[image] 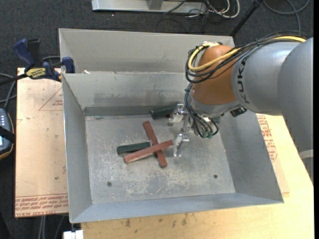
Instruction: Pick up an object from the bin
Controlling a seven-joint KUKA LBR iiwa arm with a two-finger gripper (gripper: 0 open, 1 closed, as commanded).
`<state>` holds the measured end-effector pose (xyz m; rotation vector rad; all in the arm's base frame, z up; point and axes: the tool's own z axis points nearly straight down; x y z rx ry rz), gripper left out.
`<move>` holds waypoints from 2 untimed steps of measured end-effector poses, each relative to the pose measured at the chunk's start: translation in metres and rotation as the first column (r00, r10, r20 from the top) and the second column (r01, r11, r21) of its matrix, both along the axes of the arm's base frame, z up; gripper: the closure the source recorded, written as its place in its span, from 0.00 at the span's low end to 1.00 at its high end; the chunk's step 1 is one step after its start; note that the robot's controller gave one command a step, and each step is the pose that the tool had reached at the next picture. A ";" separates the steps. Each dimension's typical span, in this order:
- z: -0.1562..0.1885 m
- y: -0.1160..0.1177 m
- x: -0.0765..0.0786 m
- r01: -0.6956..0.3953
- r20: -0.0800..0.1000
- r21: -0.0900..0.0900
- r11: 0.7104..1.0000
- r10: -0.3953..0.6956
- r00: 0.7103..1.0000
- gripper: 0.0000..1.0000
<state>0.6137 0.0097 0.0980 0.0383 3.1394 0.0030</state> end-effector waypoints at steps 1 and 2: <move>-0.018 0.040 0.026 -0.388 0.019 -0.008 0.922 0.388 0.921 1.00; -0.018 0.040 0.026 -0.388 0.019 -0.008 0.922 0.388 0.921 1.00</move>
Offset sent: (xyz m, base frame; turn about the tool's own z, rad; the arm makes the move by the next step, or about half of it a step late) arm 0.0000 0.0000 0.0000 0.0000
